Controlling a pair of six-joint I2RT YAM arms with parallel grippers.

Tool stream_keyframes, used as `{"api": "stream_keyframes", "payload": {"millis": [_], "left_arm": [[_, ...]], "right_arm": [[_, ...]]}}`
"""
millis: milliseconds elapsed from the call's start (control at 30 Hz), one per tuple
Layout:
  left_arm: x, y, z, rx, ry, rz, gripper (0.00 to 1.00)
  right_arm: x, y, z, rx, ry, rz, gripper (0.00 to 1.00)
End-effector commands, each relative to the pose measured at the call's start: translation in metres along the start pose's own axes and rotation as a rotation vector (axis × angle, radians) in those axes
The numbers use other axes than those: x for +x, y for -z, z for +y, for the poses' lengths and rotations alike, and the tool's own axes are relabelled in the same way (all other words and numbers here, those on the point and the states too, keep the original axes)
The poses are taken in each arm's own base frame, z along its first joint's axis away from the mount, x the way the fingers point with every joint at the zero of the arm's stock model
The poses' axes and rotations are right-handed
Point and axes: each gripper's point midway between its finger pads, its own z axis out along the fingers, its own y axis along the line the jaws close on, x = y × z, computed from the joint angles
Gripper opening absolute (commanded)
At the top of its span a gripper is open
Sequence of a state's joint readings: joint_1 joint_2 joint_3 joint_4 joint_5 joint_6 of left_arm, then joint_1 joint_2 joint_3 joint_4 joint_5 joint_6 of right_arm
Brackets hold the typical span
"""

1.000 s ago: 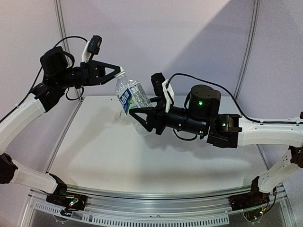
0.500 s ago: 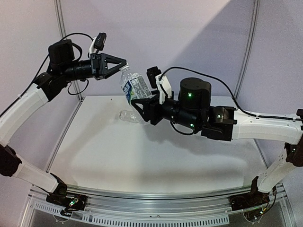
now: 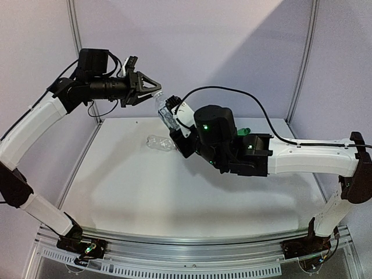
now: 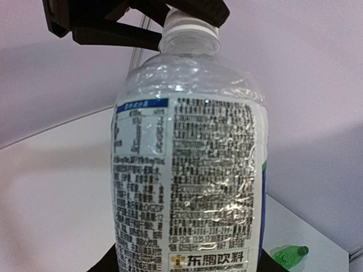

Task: Unscrew the bottle caps
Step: Unscrew the bottle cap from the plastic bottle.

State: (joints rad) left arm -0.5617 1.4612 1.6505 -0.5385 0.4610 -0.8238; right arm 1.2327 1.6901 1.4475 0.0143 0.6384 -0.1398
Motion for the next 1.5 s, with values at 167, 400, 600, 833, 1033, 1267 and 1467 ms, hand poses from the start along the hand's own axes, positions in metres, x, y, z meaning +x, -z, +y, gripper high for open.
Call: {"api": "stream_keyframes", "payload": {"millis": [167,400,600,833,1033,1267,1467], "left_arm": [[0.029,-0.001,-0.021,0.060,-0.007,0.105,0.72],[0.007,0.030,-0.039,0.146,-0.087,-0.003,0.99],[0.004,0.052,-0.051,0.246,-0.131,-0.048,0.99],[0.013,0.086,-0.096,0.445,-0.375,-0.078,0.99],[0.026,0.094,-0.112,0.571,-0.499,-0.057,0.99],[0.038,0.081,-0.117,0.618,-0.509,-0.009,0.99],[0.044,0.068,-0.117,0.608,-0.488,0.000,0.98]], "right_arm": [[-0.028,0.017,0.010,-0.074,-0.034,-0.140,0.00],[-0.031,0.033,-0.003,-0.068,-0.103,-0.185,0.00],[-0.045,0.058,-0.003,-0.178,-0.221,-0.281,0.00],[-0.047,0.083,0.013,-0.418,-0.371,-0.309,0.00],[-0.054,0.093,0.019,-0.554,-0.468,-0.315,0.00],[-0.065,0.100,0.025,-0.647,-0.505,-0.326,0.00],[-0.067,0.105,0.027,-0.680,-0.498,-0.325,0.00]]}}
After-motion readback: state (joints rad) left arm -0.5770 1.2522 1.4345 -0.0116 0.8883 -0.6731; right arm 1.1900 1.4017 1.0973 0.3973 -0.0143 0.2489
